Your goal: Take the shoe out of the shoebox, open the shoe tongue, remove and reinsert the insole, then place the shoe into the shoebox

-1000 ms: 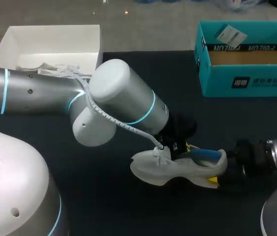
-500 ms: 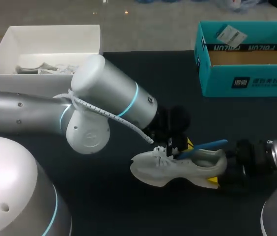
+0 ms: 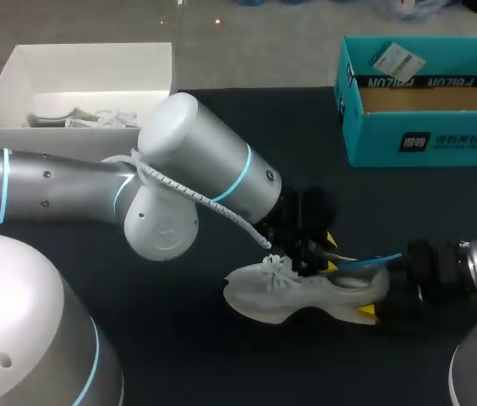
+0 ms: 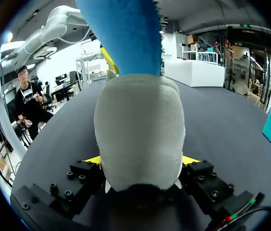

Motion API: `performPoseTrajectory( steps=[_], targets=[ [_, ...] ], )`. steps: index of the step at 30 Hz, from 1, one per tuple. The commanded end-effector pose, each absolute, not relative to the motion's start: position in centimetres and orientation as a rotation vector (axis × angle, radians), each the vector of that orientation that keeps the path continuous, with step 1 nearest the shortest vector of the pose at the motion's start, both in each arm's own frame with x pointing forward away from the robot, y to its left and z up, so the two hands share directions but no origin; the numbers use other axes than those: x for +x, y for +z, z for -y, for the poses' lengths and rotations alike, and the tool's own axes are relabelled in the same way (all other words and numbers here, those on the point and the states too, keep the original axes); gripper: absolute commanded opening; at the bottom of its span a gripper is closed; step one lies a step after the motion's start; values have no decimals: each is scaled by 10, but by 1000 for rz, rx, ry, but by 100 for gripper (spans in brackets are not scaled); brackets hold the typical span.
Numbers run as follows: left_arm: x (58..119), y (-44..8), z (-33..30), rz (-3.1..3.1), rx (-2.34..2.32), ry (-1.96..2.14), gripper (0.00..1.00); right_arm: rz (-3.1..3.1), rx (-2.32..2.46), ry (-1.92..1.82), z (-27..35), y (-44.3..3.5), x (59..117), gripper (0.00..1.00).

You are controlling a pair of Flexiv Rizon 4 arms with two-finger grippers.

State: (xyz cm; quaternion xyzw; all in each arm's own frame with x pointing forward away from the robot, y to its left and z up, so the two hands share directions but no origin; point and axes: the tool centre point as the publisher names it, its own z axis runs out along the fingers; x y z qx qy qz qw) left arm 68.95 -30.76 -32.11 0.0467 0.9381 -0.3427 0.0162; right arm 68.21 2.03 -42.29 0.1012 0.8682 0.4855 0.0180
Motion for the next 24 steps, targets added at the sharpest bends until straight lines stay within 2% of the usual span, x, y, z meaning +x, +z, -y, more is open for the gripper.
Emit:
performPoseTrajectory(
  steps=[1,5,9,15,24],
  targets=[
    [679,-306,301,-2911,136,-1015,100,-2697,316,1502,-21,-423,681,0],
    [676,-298,297,-2929,163,-1048,100,-2697,316,1502,-21,-423,681,0],
    [672,-298,299,-2933,182,-1060,88,-2697,316,1502,-21,-423,681,0],
    [673,-310,310,-2950,222,-1059,75,-2697,316,1502,-21,-423,681,0],
    [676,-324,325,-2958,252,-988,72,-2697,316,1502,-21,-423,681,0]
  ],
)
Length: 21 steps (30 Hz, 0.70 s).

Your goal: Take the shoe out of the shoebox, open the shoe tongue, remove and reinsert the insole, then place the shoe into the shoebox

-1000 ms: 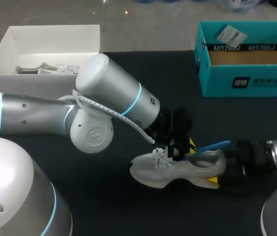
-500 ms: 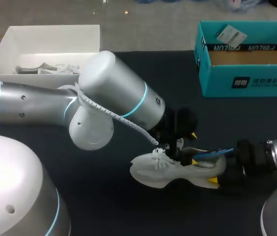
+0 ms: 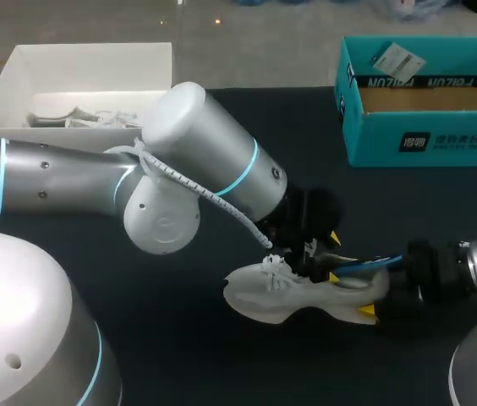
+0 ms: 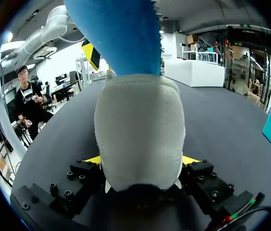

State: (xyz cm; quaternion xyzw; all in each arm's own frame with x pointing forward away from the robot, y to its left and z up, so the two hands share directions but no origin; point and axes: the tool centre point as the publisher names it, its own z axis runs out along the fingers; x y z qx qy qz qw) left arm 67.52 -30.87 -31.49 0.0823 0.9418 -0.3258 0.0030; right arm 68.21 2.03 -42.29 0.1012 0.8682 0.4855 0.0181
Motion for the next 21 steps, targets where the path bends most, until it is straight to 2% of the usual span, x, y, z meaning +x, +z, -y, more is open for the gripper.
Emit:
performPoseTrajectory(
  steps=[1,8,10,11,14,15,16,21],
  targets=[
    [677,-326,326,-2958,250,-983,72,-2697,316,1502,-21,-423,681,0],
    [680,-334,327,-2956,234,-938,71,-2697,316,1502,-21,-423,681,0],
    [681,-336,328,-2951,230,-927,67,-2697,316,1502,-21,-423,681,0],
    [682,-337,328,-2950,224,-924,62,-2697,316,1502,-21,-423,681,0],
    [684,-339,328,-2945,212,-922,37,-2697,316,1502,-21,-423,681,0],
    [684,-340,328,-2943,209,-921,16,-2697,316,1502,-21,-423,681,0],
    [684,-340,328,-2940,206,-924,0,-2697,316,1502,-21,-423,681,0],
    [684,-338,327,-2930,205,-932,0,-2697,316,1502,-21,-423,681,0]
  ],
)
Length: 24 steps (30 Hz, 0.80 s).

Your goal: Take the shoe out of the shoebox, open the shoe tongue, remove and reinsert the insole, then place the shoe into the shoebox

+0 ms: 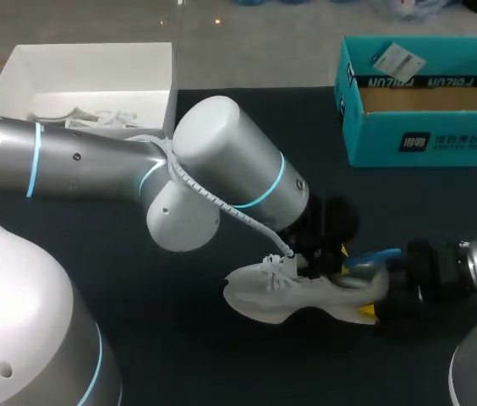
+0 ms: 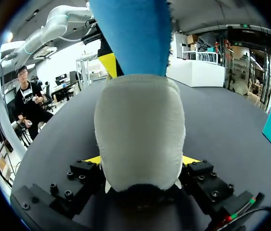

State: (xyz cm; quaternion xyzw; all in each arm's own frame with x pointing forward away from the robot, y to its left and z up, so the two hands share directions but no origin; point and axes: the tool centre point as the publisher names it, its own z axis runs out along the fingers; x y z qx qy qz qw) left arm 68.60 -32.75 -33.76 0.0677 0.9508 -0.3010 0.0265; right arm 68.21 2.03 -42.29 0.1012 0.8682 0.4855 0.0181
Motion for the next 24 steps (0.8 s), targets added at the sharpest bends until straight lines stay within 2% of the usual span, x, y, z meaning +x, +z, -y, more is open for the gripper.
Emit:
performPoseTrajectory(
  steps=[1,17,24],
  targets=[
    [683,-337,327,-2927,204,-935,0,-2697,316,1502,-21,-423,681,0],
    [677,-266,326,-2753,194,-1227,0,-2697,316,1502,-21,-423,681,0],
    [668,-221,324,-2593,260,-1504,0,-2697,316,1502,-21,-423,681,0]
  ],
)
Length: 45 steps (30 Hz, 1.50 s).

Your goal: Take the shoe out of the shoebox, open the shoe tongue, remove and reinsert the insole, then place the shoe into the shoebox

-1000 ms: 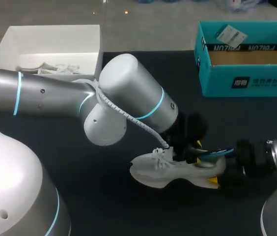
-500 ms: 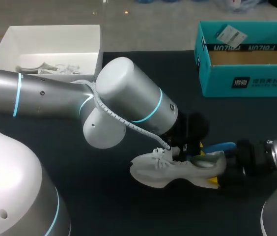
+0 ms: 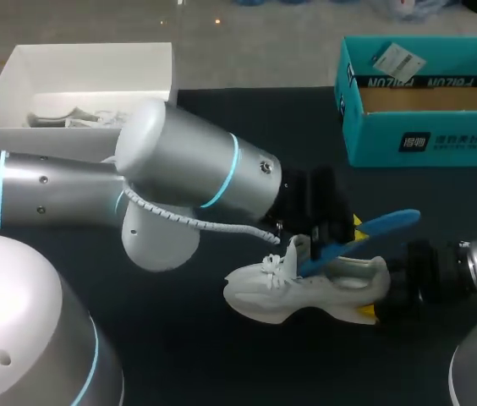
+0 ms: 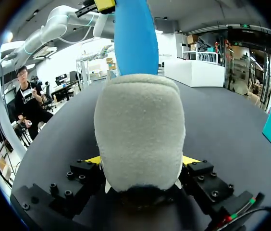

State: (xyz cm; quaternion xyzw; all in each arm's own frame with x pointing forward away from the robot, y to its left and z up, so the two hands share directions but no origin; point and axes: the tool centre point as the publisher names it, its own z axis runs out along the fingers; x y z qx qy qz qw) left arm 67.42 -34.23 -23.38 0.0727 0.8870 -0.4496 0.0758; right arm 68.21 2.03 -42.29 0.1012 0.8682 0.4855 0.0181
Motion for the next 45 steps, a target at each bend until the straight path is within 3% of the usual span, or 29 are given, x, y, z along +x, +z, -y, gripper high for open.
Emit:
performPoseTrajectory(
  steps=[1,7,24,32,45],
  targets=[
    [667,-213,323,-2572,274,-1541,0,-2697,316,1502,-21,-423,681,0],
    [667,-176,316,-2449,440,-1807,0,-2697,316,1502,-21,-423,681,0],
    [667,-176,316,-2449,440,-1807,0,-2697,316,1502,-21,-423,681,0],
    [659,-117,297,-2303,269,-2005,0,-2697,316,1502,-21,-423,681,0],
    [623,-72,270,-2209,162,-2392,0,-2697,316,1502,-21,-423,681,0]
  ],
)
